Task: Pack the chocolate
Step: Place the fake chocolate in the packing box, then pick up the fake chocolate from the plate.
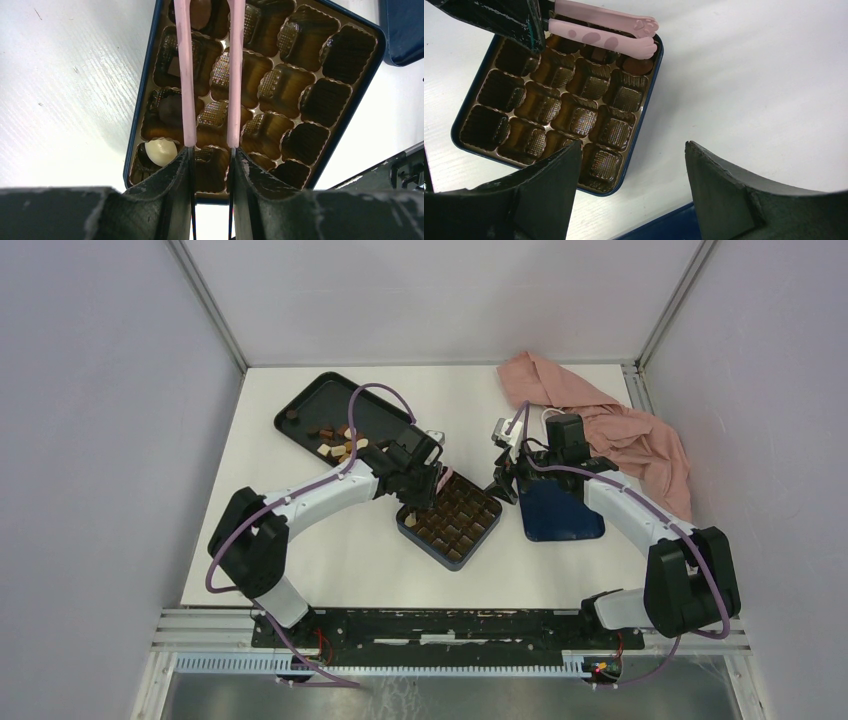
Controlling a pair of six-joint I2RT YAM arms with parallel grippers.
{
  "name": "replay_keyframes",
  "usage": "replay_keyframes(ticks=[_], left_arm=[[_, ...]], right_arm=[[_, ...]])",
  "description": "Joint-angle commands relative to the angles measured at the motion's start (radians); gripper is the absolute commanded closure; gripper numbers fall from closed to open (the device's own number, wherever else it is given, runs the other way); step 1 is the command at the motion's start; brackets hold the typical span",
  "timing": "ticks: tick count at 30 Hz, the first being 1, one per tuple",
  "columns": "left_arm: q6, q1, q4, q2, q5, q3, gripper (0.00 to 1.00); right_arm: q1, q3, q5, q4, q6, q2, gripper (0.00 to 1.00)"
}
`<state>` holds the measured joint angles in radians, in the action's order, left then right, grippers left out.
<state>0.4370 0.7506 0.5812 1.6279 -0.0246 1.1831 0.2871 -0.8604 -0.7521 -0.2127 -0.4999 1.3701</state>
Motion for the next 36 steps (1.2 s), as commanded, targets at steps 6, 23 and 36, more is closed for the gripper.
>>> replay_keyframes(ticks=[6, 23, 36], left_arm=[[-0.037, -0.026, -0.029, -0.098, 0.053, 0.023, 0.63], [-0.129, -0.474, -0.083, -0.31, -0.239, -0.15, 0.63], [-0.153, -0.727, -0.152, -0.279, -0.397, -0.18, 0.64]], right_arm=[[-0.003, -0.038, -0.036, -0.002, -0.025, -0.007, 0.19], [-0.002, -0.038, -0.04, -0.003, -0.031, -0.018, 0.19], [-0.002, -0.038, -0.039, -0.006, -0.034, -0.011, 0.19]])
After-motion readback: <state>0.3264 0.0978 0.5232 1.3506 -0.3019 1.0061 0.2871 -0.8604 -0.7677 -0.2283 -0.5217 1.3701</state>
